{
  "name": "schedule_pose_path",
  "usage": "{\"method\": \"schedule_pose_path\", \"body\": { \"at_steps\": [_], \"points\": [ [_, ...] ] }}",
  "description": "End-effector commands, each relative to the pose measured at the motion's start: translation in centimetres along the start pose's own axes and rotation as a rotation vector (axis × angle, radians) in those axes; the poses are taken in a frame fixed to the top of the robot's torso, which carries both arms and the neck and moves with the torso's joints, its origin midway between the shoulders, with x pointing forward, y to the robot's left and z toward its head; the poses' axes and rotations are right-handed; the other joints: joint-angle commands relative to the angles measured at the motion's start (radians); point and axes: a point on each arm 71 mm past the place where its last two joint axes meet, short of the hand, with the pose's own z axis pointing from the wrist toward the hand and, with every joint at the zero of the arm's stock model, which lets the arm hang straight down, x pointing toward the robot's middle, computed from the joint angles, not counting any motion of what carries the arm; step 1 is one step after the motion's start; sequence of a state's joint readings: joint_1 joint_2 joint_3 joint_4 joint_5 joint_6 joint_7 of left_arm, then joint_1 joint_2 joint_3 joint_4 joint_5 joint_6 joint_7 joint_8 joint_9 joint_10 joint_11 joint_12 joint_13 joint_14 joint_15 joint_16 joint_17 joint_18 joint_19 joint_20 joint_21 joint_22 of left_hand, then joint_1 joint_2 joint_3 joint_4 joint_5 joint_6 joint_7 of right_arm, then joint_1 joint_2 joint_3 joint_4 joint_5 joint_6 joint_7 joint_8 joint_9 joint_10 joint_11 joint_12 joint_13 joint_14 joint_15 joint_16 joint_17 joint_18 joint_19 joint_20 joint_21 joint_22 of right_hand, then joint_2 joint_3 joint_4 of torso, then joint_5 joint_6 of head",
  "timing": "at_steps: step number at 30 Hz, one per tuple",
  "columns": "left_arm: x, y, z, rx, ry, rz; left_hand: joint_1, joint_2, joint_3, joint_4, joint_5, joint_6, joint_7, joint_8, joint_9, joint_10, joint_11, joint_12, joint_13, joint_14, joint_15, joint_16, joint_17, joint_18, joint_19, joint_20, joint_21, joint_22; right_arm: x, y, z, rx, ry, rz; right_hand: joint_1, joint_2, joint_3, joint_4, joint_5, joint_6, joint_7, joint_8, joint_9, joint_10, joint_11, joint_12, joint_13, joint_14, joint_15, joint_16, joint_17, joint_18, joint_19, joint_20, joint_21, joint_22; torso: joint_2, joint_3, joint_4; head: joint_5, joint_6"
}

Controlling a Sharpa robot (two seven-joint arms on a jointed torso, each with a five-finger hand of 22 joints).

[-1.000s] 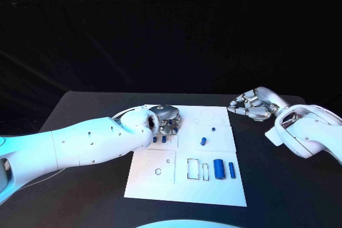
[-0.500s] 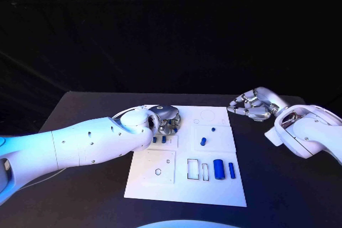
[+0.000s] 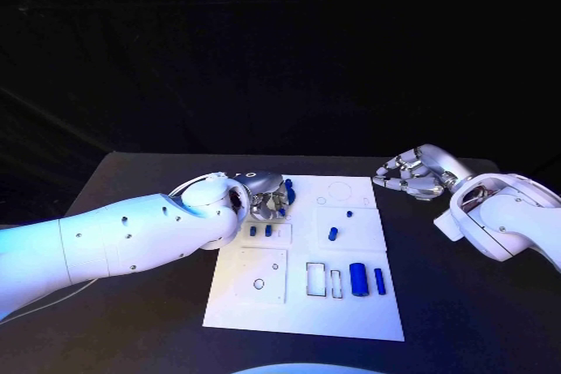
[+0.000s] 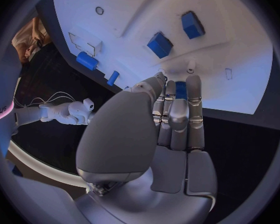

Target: Assemble the parts on the task board

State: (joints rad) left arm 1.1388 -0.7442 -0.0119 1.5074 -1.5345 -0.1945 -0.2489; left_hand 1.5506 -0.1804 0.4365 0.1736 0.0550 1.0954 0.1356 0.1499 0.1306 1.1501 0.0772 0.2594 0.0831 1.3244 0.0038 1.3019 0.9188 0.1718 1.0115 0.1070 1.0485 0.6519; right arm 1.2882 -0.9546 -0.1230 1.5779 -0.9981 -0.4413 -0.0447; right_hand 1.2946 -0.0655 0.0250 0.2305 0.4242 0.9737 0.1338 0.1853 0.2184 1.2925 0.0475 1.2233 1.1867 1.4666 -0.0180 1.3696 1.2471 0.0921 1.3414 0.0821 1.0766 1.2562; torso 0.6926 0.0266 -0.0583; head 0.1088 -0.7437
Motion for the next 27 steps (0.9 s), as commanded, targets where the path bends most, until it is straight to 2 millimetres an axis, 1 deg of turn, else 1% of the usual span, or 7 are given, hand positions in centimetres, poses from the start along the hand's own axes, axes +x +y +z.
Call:
{"method": "schedule_pose_path", "body": {
  "at_steps": [1,7,9,13,19,24,27],
  "points": [
    [-0.9,-0.1,-0.6,0.016,-0.021,-0.067,-0.013,0.000,0.002,0.006,0.003,0.009,0.001,-0.008,-0.001,0.008,-0.002,-0.006,-0.001,0.004,0.003,0.007,0.001,0.010,-0.005,0.002,0.006,0.001,0.0,0.0,0.0,-0.008,-0.001,-0.003,0.004,-0.003,-0.001,0.002,0.003,-0.007,-0.003,0.006,0.001,-0.004,0.000,0.001,0.000,0.035,-0.008,-0.002,0.000,0.013,-0.004,0.000,-0.004,-0.001,0.000,0.0003,-0.0003,0.004,0.002],
    [-1.9,1.0,-1.9,-0.009,-0.023,-0.093,-0.016,-0.001,0.003,0.007,0.003,0.011,0.000,-0.009,-0.002,0.011,-0.002,-0.009,-0.001,0.006,0.002,0.009,0.005,0.009,0.000,0.002,0.010,0.008,-0.1,0.0,0.0,-0.006,-0.003,-0.004,0.004,-0.003,-0.001,0.002,0.003,-0.007,-0.003,0.006,0.001,-0.004,0.000,0.001,0.000,0.035,-0.008,-0.002,0.000,0.013,-0.004,0.000,-0.004,-0.001,0.000,0.0004,0.0011,0.002,0.003],
    [-2.0,1.5,-2.2,-0.023,-0.017,-0.096,-0.017,-0.002,0.002,0.007,0.003,0.011,0.000,-0.009,-0.002,0.012,-0.002,-0.010,-0.001,0.007,0.002,0.010,0.005,0.008,0.001,0.002,0.011,0.011,-0.1,-0.1,0.0,-0.005,-0.003,-0.004,0.004,-0.003,-0.001,0.002,0.003,-0.007,-0.003,0.006,0.001,-0.004,0.000,0.001,0.000,0.035,-0.008,-0.002,0.000,0.013,-0.004,0.000,-0.004,-0.001,0.000,0.0004,0.0020,0.001,0.003],
    [-2.1,2.5,-2.6,-0.050,0.000,-0.099,-0.017,-0.002,0.002,0.007,0.003,0.011,0.000,-0.009,-0.002,0.012,-0.002,-0.010,-0.001,0.007,0.002,0.010,0.005,0.008,0.001,0.002,0.011,0.011,-0.1,-0.1,0.0,-0.005,-0.002,-0.004,0.004,-0.003,-0.001,0.002,0.003,-0.007,-0.003,0.006,0.001,-0.004,0.000,0.001,0.000,0.035,-0.008,-0.002,0.000,0.013,-0.004,0.000,-0.004,-0.001,0.001,0.0000,0.0013,0.000,0.003],
    [-2.1,3.6,-2.7,-0.079,0.019,-0.106,-0.023,-0.005,0.002,0.009,0.003,0.013,0.000,-0.011,-0.002,0.014,-0.003,-0.013,-0.001,0.007,0.002,0.011,0.005,0.008,0.001,0.002,0.011,0.011,0.1,-0.1,0.0,-0.004,0.000,-0.003,0.004,-0.003,-0.001,0.002,0.003,-0.007,-0.003,0.006,0.001,-0.004,0.000,0.001,0.000,0.035,-0.008,-0.002,0.000,0.013,-0.004,0.000,-0.004,-0.001,0.001,-0.0008,0.0003,0.002,0.004],
    [-1.9,4.1,-2.6,-0.087,0.021,-0.109,-0.023,-0.005,0.002,0.009,0.003,0.013,-0.001,-0.011,-0.002,0.014,-0.003,-0.013,-0.001,0.005,0.002,0.009,0.001,0.009,-0.002,0.002,0.008,0.005,0.2,-0.1,0.0,-0.004,0.002,-0.002,0.004,-0.003,-0.001,0.002,0.003,-0.007,-0.003,0.006,0.001,-0.004,0.000,0.001,0.000,0.035,-0.008,-0.002,0.000,0.013,-0.004,0.000,-0.004,-0.001,0.002,-0.0005,-0.0006,0.000,0.003],
    [-1.7,4.2,-2.4,-0.088,0.022,-0.112,-0.024,-0.006,0.002,0.009,0.003,0.013,-0.001,-0.012,-0.003,0.014,-0.003,-0.014,-0.001,0.005,0.002,0.009,-0.001,0.010,-0.003,0.002,0.008,0.005,0.2,-0.2,0.0,-0.002,0.001,-0.002,0.004,-0.003,-0.001,0.002,0.003,-0.007,-0.003,0.006,0.001,-0.004,0.000,0.001,0.000,0.035,-0.008,-0.002,0.000,0.013,-0.004,0.000,-0.004,-0.001,0.002,-0.0004,-0.0006,0.002,0.003]
  ]
}}
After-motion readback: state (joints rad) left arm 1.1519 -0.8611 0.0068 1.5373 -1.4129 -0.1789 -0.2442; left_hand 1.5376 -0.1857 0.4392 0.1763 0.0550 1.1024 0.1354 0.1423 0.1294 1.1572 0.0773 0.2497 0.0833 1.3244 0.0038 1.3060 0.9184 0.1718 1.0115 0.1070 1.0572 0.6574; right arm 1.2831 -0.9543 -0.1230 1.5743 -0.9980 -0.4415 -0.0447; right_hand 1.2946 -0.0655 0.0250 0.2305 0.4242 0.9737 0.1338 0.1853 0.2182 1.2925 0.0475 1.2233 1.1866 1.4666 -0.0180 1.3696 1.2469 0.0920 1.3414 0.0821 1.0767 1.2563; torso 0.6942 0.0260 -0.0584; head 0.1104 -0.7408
